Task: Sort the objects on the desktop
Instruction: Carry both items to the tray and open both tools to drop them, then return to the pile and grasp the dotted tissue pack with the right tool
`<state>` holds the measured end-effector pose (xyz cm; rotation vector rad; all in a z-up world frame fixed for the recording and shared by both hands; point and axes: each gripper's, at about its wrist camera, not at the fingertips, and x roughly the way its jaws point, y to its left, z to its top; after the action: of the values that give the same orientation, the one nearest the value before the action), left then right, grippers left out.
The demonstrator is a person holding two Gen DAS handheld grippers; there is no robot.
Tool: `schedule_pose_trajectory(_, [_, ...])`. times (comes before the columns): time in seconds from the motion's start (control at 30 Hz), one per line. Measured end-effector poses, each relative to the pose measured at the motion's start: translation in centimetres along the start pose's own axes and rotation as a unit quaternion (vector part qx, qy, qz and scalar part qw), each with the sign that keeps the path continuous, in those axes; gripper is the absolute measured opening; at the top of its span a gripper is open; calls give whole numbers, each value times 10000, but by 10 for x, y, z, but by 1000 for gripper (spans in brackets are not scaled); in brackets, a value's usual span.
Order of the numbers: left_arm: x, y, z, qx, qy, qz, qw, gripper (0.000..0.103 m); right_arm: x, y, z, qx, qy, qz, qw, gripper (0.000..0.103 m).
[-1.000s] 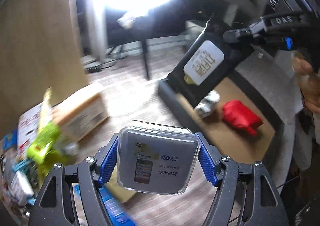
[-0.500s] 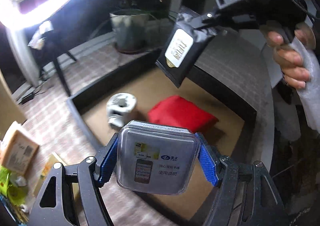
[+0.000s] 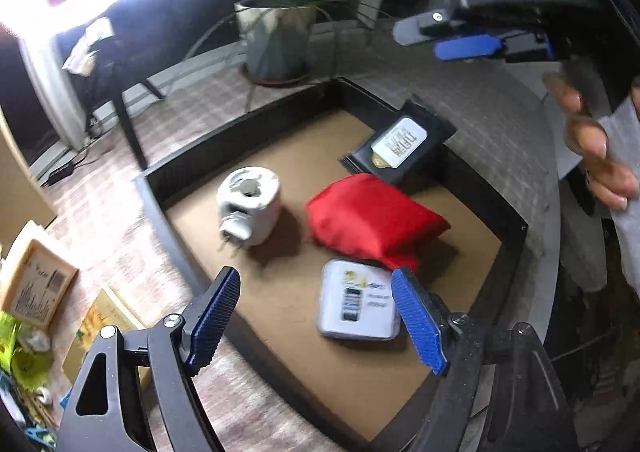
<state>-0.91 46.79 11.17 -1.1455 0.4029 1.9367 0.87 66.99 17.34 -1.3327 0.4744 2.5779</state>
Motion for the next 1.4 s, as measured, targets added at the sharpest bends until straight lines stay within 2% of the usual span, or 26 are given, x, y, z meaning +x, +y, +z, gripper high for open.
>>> schedule_pose_trajectory(0.33, [-39, 63, -21, -640, -119, 559, 9963, 76, 14, 59, 2, -297, 176, 482, 9982, 58])
schedule_pose_trajectory(0.53, [-85, 122, -43, -1079, -324, 1159, 9869, 76, 18, 122, 8, -789, 239, 913, 9924, 58])
schedule_pose_trajectory(0.7, [-124, 184, -72, -1730, -480, 1601, 9706, 76, 31, 184, 6, -1212, 414, 1303, 9832, 58])
schedule_pose_trajectory(0.83, [-145, 237, -105, -2298, -432, 2038, 9507, 76, 50, 245, -4, -1567, 655, 1564, 9730, 58])
schedule_pose_trajectory(0.93, [-154, 268, -128, -2575, -348, 2260, 9388, 76, 62, 284, -13, -1784, 782, 1774, 9647, 58])
schedule_pose_trajectory(1.1, [-163, 307, -168, -3119, -277, 2333, 9206, 76, 83, 360, -36, -2249, 1089, 2114, 9449, 56])
schedule_pose_trajectory(1.2, [-168, 327, -192, -3421, -296, 2343, 9095, 76, 98, 395, -50, -2339, 1426, 2313, 9335, 45])
schedule_pose_trajectory(1.27, [-168, 336, -204, -3502, -276, 2362, 9060, 76, 111, 424, -63, -2385, 1726, 2470, 9232, 40])
schedule_pose_trajectory(1.4, [-164, 349, -220, -3559, -254, 2272, 9061, 76, 131, 469, -86, -2547, 2034, 2572, 9097, 40])
